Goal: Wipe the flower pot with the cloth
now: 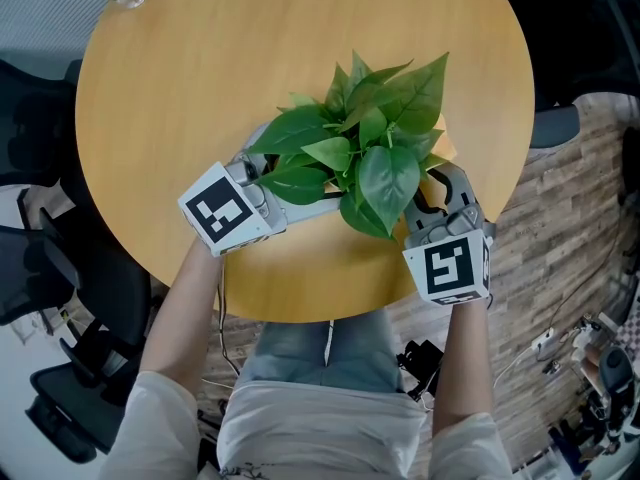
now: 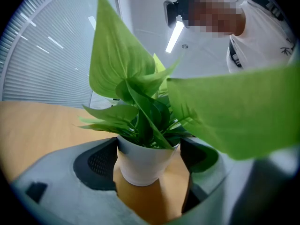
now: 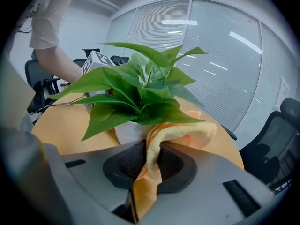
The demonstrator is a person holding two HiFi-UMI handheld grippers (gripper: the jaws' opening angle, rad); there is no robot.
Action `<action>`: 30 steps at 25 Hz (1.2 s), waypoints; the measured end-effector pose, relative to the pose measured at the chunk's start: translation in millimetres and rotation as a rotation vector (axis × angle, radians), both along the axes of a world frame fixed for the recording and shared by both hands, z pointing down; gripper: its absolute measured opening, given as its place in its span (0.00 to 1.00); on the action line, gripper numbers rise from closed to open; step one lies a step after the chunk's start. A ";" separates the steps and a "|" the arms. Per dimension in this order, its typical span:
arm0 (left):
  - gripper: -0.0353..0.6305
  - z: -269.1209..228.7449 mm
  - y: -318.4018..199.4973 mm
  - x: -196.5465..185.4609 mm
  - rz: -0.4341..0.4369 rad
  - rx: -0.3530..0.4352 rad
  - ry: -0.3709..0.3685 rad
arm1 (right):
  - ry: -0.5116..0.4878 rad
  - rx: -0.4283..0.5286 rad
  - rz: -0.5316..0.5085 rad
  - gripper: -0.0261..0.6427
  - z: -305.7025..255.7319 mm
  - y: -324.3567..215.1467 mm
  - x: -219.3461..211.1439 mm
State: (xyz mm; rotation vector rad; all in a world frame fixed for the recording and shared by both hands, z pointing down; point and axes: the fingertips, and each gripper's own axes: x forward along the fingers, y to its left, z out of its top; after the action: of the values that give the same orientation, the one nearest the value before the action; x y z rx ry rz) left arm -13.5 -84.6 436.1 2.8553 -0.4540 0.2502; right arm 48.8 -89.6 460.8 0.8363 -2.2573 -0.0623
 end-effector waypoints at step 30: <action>0.68 2.3 -3.8 12.9 -0.507 -0.025 -0.057 | -0.025 -0.032 -0.040 0.12 8.1 49.1 -18.8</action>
State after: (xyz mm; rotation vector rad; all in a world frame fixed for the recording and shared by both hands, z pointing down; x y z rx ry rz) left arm -0.6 -88.4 438.4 2.5995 -1.1457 0.2373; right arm 30.0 -40.5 468.9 0.7789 -2.2927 -0.0345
